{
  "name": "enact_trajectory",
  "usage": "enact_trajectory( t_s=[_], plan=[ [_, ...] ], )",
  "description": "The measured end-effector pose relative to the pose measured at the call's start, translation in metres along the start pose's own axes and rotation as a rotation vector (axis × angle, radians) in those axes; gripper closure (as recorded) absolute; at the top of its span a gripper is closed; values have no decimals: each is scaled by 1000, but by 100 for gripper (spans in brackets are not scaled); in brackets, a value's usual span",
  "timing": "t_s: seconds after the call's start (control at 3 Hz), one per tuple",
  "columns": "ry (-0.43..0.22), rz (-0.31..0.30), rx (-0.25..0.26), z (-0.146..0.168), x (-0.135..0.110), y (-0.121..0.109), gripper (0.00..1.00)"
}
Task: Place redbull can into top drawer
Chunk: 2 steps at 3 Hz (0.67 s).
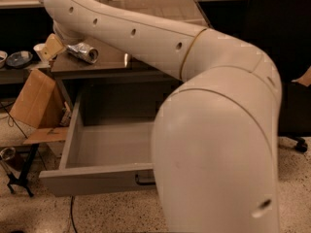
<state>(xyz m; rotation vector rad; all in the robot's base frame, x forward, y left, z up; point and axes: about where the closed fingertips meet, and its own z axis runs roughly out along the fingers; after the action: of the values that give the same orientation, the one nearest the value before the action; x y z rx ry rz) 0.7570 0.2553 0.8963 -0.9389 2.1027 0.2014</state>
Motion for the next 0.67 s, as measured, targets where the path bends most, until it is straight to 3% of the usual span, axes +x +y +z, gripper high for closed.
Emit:
enact_trajectory(
  t_s=[0.67],
  plan=[
    [132,11,-45,46,18,12,0]
  ],
)
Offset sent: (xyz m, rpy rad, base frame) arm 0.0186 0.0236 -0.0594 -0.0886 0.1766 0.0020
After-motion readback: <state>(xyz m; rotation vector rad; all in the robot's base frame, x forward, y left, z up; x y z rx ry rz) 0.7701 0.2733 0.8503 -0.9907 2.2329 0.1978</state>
